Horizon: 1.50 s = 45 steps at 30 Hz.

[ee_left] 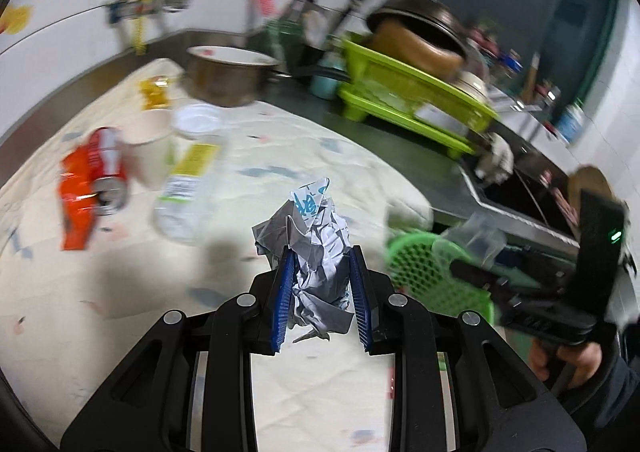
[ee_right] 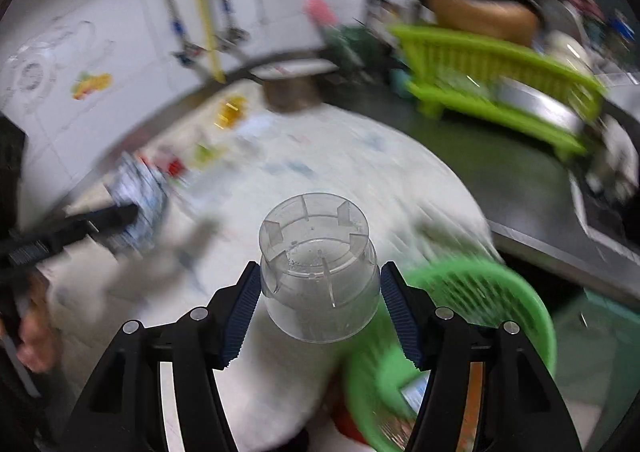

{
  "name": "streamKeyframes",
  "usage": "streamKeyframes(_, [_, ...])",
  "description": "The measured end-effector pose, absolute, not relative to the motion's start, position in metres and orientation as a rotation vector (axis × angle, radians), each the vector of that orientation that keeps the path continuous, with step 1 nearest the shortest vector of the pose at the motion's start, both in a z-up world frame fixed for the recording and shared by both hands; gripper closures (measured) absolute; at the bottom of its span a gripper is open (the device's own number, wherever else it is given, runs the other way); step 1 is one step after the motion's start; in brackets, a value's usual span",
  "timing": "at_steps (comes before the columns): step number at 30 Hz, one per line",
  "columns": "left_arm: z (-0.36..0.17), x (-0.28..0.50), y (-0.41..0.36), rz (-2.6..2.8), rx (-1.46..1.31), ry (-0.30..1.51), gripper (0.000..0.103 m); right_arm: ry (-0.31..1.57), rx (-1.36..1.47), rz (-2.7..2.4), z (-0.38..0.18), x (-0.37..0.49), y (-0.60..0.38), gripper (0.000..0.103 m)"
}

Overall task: Collect trash
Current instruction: 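Drop the paper into the basket with the left tool while the right drops the clear cup, then bring both open tools back over the mat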

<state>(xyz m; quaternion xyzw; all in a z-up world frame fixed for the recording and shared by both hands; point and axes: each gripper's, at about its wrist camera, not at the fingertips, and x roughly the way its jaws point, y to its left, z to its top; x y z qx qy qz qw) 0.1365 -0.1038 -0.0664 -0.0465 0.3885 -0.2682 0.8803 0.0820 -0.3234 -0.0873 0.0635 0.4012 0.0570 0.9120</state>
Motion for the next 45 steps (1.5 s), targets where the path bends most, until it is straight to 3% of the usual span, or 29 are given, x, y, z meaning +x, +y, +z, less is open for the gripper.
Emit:
streamKeyframes(13, [-0.100, 0.111, -0.223, -0.786, 0.019, 0.929, 0.076, 1.007, 0.250, -0.139, -0.167, 0.023, -0.415, 0.043])
streamKeyframes(15, [-0.106, 0.106, -0.240, -0.811, 0.040, 0.945, 0.076, 1.004, 0.267, -0.150, -0.169, 0.019, -0.420, 0.038])
streamKeyframes(30, [-0.153, 0.105, -0.308, -0.855, 0.131, 1.102, 0.071, 0.864, 0.342, -0.199, -0.128, -0.023, -0.446, 0.032])
streamKeyframes(34, [-0.160, 0.104, -0.310, -0.845, 0.133, 1.116, 0.060, 0.841, 0.347, -0.195, -0.119, -0.027, -0.447, 0.032])
streamKeyframes(45, [-0.143, 0.110, -0.283, -0.815, 0.088, 1.075, 0.059, 0.816, 0.331, -0.165, -0.103, -0.021, -0.436, 0.031])
